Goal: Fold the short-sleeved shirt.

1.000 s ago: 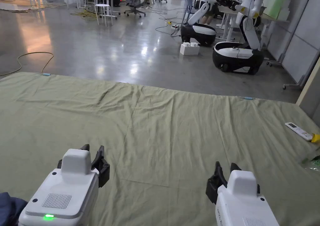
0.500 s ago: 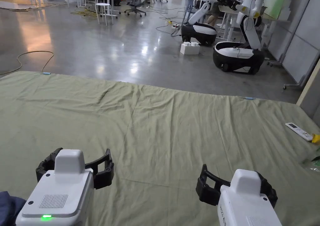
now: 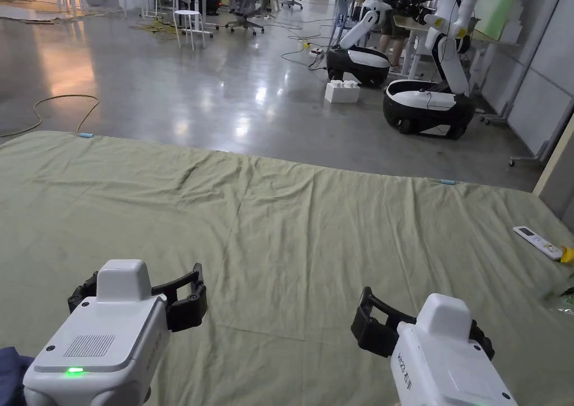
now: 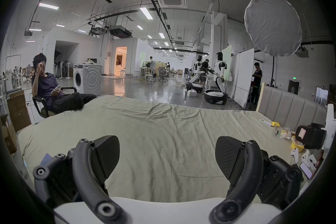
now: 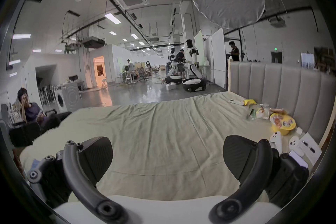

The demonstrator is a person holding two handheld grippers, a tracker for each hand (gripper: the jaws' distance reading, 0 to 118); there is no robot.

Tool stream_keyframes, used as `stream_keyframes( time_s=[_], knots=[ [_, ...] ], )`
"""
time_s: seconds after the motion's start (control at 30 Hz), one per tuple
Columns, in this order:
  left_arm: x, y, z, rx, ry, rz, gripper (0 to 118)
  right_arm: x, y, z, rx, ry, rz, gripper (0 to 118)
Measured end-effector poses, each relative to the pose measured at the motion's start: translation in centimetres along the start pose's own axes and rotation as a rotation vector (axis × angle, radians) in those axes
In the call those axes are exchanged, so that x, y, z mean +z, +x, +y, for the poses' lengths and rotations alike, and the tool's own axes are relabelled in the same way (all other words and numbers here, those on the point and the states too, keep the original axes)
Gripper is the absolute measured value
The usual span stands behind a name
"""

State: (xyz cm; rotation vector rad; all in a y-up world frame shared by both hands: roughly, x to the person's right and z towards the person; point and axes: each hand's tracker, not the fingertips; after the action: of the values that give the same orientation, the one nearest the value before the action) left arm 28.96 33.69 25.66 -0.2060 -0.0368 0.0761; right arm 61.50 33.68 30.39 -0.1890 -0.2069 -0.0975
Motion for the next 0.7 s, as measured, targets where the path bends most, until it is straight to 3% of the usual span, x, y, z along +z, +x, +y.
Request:
stream_keyframes(
  time_s=[0.13, 0.37, 0.57, 0.7],
  knots=[
    [-0.2, -0.1, 0.2, -0.004, 0.007, 0.013, 110, 0.2, 0.1, 1.0, -0.044, -0.007, -0.017, 118],
    [-0.5, -0.1, 0.6, -0.021, 0.031, -0.004, 111, -0.1, 2.4, 2.2, -0.254, -0.061, 0.128, 118],
    [-1.1, 0.1, 0.9, -0.051, 0.022, -0.011, 111, -0.5, 3.0, 2.8, -0.301, -0.099, 0.113, 118],
    [-0.9, 0.2, 1.0, -0.05, 0.017, -0.032, 111, -0.5, 2.1, 3.2, -0.236, -0.125, 0.026, 118]
  ],
)
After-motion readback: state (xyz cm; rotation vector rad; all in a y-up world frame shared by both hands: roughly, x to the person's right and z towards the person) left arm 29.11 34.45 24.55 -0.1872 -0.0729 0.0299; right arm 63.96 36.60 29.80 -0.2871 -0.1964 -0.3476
